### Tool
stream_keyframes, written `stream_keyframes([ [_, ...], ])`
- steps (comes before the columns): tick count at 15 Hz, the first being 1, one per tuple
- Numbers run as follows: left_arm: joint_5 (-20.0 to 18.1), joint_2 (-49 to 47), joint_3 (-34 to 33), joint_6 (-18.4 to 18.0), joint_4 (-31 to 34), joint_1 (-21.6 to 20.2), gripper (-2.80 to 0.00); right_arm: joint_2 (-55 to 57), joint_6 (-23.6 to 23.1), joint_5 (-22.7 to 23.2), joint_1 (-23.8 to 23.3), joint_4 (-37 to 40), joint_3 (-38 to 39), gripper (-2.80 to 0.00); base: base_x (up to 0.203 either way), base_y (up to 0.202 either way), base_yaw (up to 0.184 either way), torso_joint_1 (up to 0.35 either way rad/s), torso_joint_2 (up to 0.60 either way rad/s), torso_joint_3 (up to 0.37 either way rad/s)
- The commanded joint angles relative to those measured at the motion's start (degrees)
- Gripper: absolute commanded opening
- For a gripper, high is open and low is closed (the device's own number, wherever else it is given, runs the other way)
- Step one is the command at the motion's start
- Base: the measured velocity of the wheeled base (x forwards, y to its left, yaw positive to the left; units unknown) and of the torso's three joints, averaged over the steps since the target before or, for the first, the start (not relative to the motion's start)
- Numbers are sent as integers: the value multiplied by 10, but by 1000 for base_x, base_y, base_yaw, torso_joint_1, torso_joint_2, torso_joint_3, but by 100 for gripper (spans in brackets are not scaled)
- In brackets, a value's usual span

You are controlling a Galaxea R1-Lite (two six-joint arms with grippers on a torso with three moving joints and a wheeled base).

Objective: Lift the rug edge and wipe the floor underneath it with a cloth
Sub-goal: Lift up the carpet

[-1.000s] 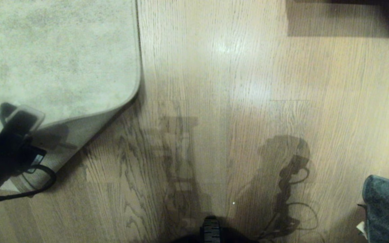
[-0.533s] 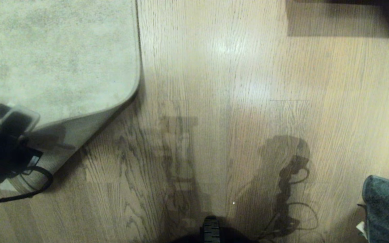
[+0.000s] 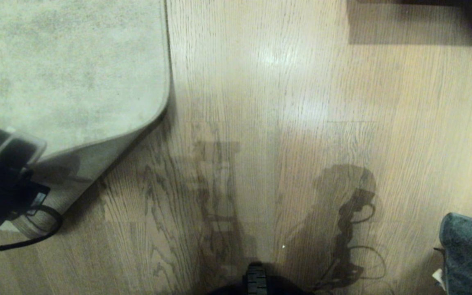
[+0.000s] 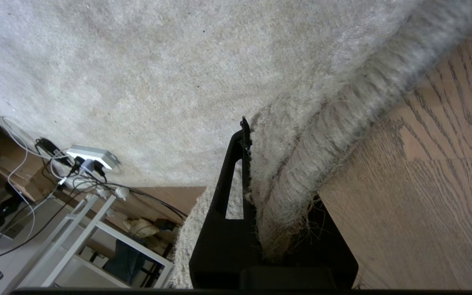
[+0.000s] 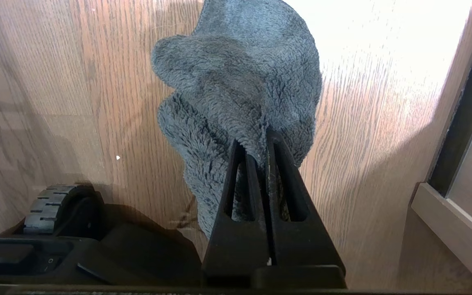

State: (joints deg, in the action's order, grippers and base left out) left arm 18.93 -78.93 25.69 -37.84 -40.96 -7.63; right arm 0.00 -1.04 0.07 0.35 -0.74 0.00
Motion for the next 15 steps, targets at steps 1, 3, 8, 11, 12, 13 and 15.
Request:
stream_keyframes([
  [1, 1, 1, 0, -2, -3, 0, -280, 1, 0, 0, 0, 0, 0, -280, 0, 0, 0, 0, 0, 0],
  [3, 2, 2, 0, -2, -3, 0, -280, 1, 0, 0, 0, 0, 0, -280, 0, 0, 0, 0, 0, 0],
  [8, 2, 2, -5, -2, -3, -3, -280, 0, 0, 0, 0, 0, 0, -280, 0, 0, 0, 0, 0, 0],
  [11, 2, 2, -7, -2, -3, -5, -280, 0, 0, 0, 0, 0, 0, -280, 0, 0, 0, 0, 0, 0],
  [12, 2, 2, -7, -2, -3, -5, -280, 0, 0, 0, 0, 0, 0, -280, 0, 0, 0, 0, 0, 0],
  [13, 2, 1, -7, -2, -3, -5, -280, 0, 0, 0, 0, 0, 0, -280, 0, 0, 0, 0, 0, 0],
  [15, 2, 1, -7, -2, -3, -5, -280, 0, 0, 0, 0, 0, 0, -280, 0, 0, 0, 0, 0, 0],
])
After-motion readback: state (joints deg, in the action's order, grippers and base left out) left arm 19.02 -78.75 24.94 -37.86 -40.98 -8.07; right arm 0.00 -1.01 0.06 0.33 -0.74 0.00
